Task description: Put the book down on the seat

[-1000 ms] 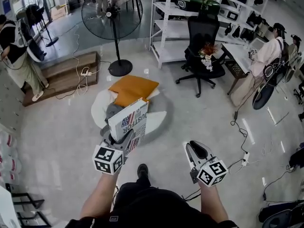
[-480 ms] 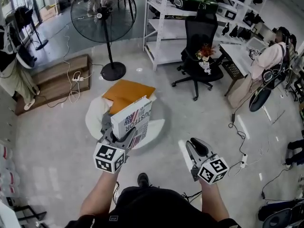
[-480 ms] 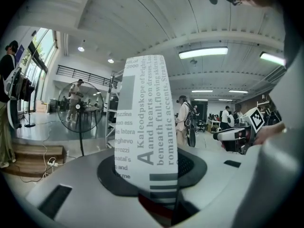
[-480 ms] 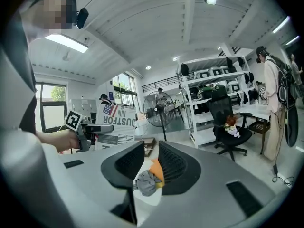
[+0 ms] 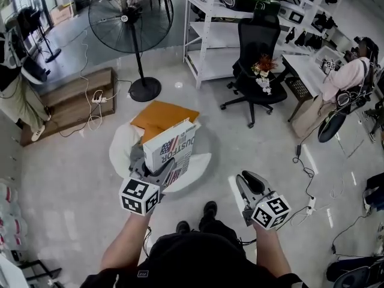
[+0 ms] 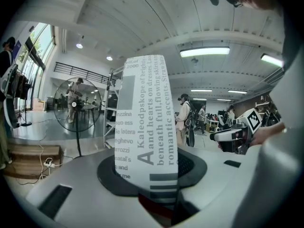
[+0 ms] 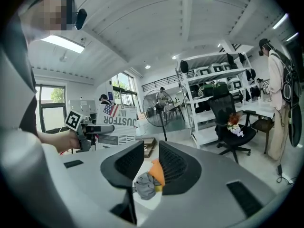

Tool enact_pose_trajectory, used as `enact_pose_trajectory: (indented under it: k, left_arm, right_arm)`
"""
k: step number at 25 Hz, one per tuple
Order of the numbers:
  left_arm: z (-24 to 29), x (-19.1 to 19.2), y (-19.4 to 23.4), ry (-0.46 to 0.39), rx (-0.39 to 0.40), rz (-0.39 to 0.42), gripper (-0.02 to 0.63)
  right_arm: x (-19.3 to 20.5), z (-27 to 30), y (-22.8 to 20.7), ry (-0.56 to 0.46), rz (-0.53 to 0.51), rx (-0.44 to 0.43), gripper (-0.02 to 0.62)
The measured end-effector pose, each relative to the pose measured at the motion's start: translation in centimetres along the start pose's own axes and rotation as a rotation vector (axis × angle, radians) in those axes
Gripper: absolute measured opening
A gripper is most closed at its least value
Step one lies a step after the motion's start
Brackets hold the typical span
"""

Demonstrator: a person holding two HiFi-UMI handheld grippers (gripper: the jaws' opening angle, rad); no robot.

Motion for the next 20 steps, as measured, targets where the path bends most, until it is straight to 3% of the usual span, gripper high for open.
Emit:
enact_pose_trajectory:
  k: [8,20]
  left_arm:
    - [5.9,-0.7,2.9,0.021,-0.049,-0.015,0.160]
    - [20.8,-4.8,6.7,0.048,-0.150,-0.070,0.160]
  right_arm:
    - [-1.1,7.2,-5.2,0.001,0.021,-0.078,0.114]
    - [-6.1,19.4,-17.9,0.042,0.004,-0.227,0.115]
Point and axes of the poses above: the fingertips, and each gripper's own axes: z forward along the fingers, y to its left, x out of its underside, the point moved 2 cm from there along -z, backward along the fingers, and after that the axes turned 12 degrees about x, right-handed, at the moved point
